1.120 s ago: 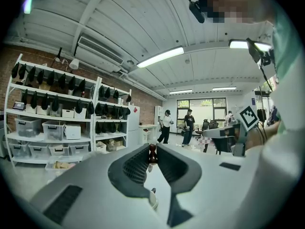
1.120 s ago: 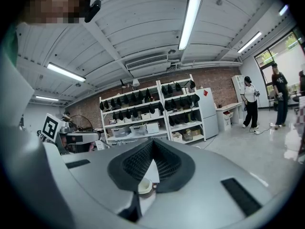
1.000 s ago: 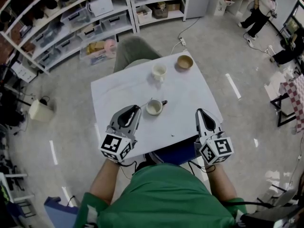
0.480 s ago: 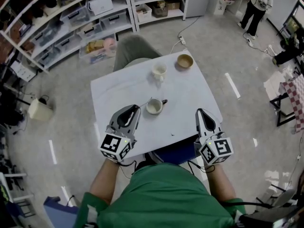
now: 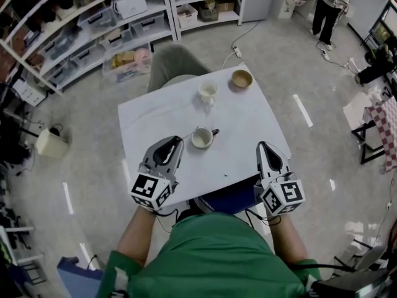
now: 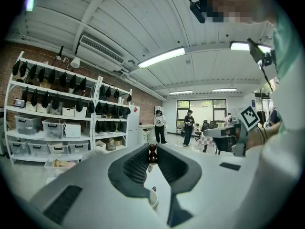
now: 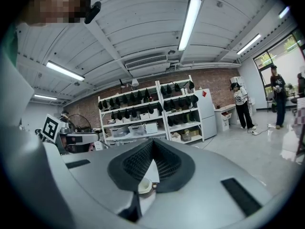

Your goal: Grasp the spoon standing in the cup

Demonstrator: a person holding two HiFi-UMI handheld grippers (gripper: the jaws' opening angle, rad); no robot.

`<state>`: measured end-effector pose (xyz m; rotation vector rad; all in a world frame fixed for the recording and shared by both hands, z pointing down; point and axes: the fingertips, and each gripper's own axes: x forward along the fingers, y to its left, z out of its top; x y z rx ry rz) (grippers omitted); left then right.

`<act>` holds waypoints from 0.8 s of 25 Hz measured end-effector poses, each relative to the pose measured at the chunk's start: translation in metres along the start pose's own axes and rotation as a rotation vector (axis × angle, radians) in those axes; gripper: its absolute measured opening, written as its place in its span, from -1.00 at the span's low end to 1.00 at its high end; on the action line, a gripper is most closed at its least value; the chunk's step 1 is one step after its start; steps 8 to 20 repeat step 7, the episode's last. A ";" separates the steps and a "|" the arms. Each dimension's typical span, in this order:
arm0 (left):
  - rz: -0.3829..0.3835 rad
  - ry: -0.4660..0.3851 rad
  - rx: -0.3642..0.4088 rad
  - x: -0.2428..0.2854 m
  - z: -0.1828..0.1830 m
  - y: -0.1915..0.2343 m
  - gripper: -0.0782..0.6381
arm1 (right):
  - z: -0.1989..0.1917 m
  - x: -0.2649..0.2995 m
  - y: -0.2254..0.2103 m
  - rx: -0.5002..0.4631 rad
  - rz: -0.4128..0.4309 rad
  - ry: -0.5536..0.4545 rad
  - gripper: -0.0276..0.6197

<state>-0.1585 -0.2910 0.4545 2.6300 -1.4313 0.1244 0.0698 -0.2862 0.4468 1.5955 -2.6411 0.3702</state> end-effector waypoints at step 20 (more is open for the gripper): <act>-0.009 0.008 -0.010 0.000 -0.004 0.004 -0.61 | -0.002 0.000 0.002 0.003 -0.014 0.009 -0.85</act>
